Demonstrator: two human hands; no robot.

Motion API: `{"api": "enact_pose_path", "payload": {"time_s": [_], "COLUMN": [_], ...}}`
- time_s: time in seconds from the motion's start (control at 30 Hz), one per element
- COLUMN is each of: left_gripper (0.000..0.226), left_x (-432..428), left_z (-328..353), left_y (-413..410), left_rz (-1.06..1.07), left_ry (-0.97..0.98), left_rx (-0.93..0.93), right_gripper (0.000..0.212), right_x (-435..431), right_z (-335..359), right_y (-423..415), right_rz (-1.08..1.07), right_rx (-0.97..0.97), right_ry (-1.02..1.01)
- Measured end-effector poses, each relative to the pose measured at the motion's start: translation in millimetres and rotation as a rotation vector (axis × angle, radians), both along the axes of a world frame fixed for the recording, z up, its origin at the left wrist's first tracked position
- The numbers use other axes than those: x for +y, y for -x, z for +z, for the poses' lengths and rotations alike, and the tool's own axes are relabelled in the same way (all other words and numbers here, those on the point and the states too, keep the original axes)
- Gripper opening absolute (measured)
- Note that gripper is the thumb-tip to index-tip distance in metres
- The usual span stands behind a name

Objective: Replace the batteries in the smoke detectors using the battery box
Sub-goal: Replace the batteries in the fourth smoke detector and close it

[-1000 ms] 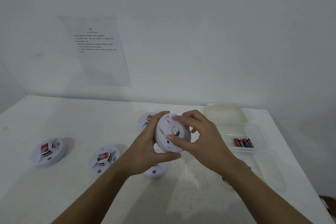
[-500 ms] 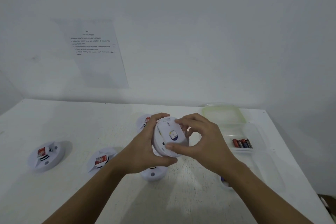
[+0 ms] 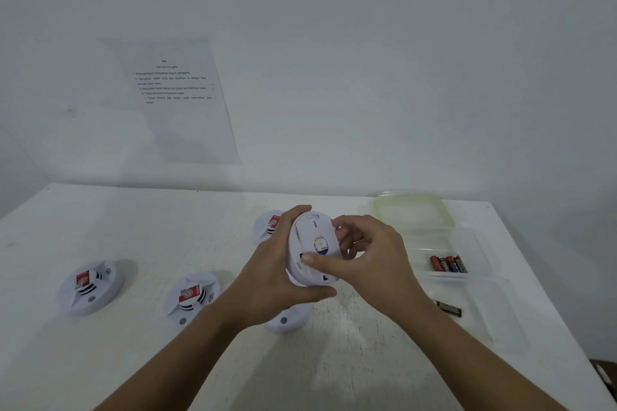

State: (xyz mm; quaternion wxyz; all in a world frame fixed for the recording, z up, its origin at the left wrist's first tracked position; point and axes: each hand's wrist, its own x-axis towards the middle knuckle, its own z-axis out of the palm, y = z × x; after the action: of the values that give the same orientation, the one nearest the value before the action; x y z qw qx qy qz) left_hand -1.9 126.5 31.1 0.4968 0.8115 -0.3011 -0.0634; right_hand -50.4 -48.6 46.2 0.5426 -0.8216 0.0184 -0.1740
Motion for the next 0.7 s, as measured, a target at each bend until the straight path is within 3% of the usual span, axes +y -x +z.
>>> {"api": "enact_pose_path", "payload": {"time_s": [0.4, 0.7], "left_gripper": [0.091, 0.093], "left_x": [3.6, 4.6], "left_z": [18.9, 13.8], "left_y": [-9.1, -11.6], "left_rz": [-0.096, -0.094], "left_ry": [-0.031, -0.073], "left_rx": [-0.049, -0.063], "right_gripper": [0.056, 0.055], "right_x": [-3.7, -7.8], "right_z": [6.2, 3.7], "right_y": [-4.6, -6.0], "right_rz": [0.054, 0.027], "right_rx": [-0.008, 0.039], "right_ry": [-0.039, 0.088]}}
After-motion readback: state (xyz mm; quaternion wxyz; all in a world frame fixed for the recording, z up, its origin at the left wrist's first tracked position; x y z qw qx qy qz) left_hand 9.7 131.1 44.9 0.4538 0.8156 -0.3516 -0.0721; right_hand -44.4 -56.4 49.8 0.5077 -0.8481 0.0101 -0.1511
